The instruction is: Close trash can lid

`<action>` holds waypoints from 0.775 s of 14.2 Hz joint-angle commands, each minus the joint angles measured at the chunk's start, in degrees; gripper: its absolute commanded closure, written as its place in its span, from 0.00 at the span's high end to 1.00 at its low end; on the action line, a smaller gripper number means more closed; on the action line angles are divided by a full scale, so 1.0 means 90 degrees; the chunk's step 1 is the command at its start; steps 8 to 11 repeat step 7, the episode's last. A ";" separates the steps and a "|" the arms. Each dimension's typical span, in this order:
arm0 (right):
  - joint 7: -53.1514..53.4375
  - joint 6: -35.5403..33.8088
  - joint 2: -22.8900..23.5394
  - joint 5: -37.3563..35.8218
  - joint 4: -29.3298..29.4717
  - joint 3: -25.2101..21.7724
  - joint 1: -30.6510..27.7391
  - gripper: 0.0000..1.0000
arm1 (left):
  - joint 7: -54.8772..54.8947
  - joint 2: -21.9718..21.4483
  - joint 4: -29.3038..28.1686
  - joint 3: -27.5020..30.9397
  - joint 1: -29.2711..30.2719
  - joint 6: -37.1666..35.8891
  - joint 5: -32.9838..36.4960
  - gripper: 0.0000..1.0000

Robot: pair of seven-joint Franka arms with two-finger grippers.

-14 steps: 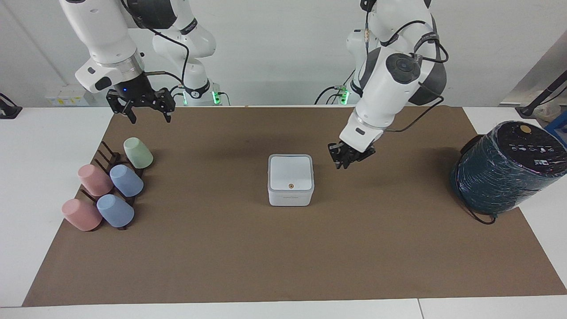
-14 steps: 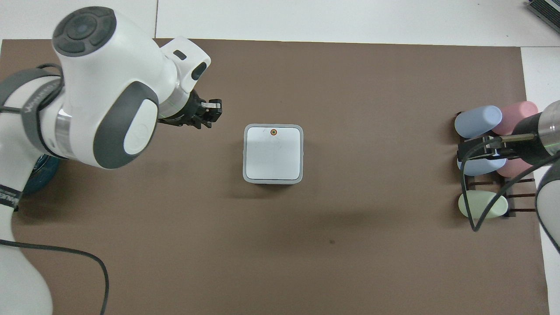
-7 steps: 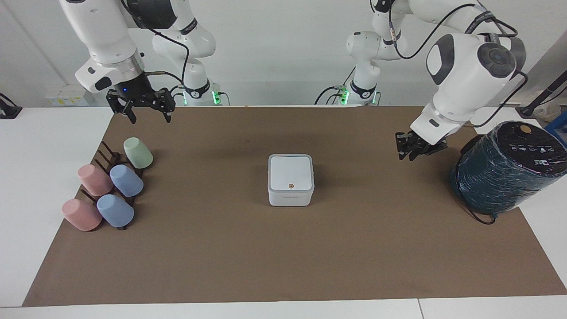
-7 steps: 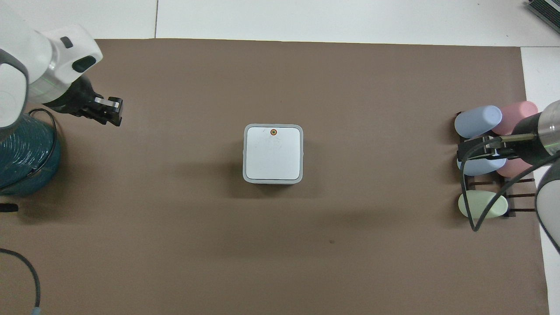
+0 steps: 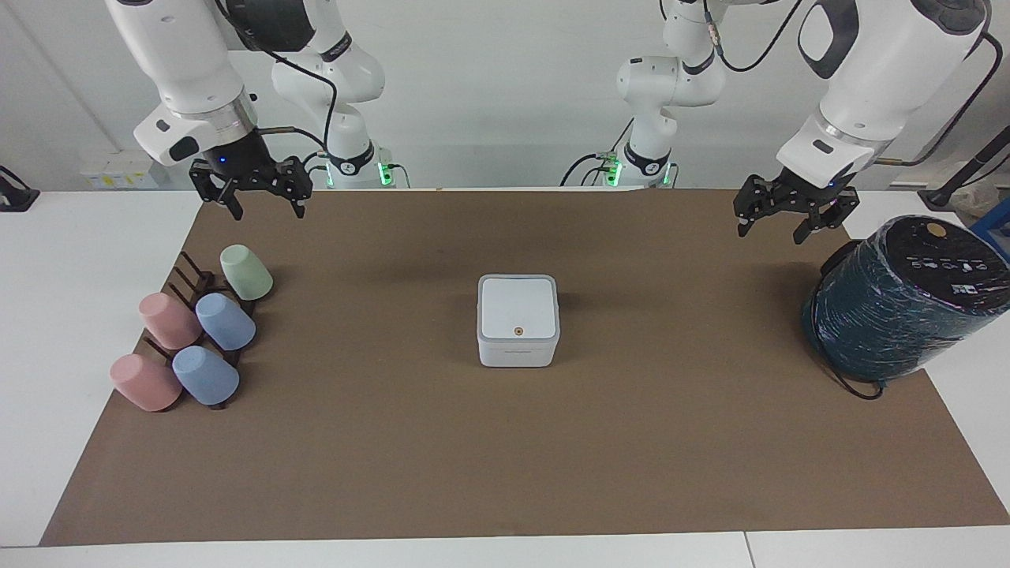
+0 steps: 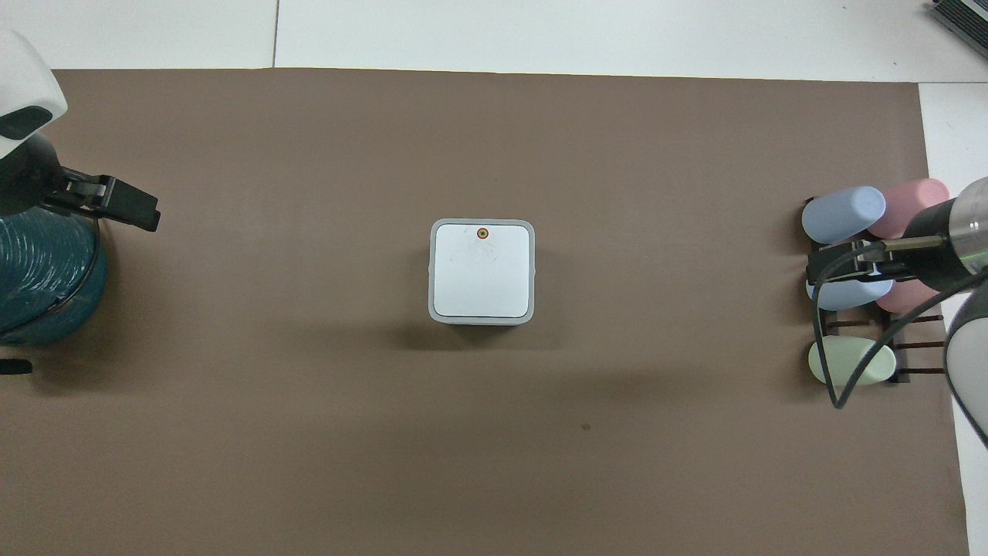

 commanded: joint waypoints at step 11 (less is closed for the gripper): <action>-0.0120 -0.0023 -0.0135 0.0120 -0.0128 -0.0010 -0.0033 1.00 | 0.0056 -0.0107 -0.0088 -0.0086 0.0051 -0.0001 0.0175 1.00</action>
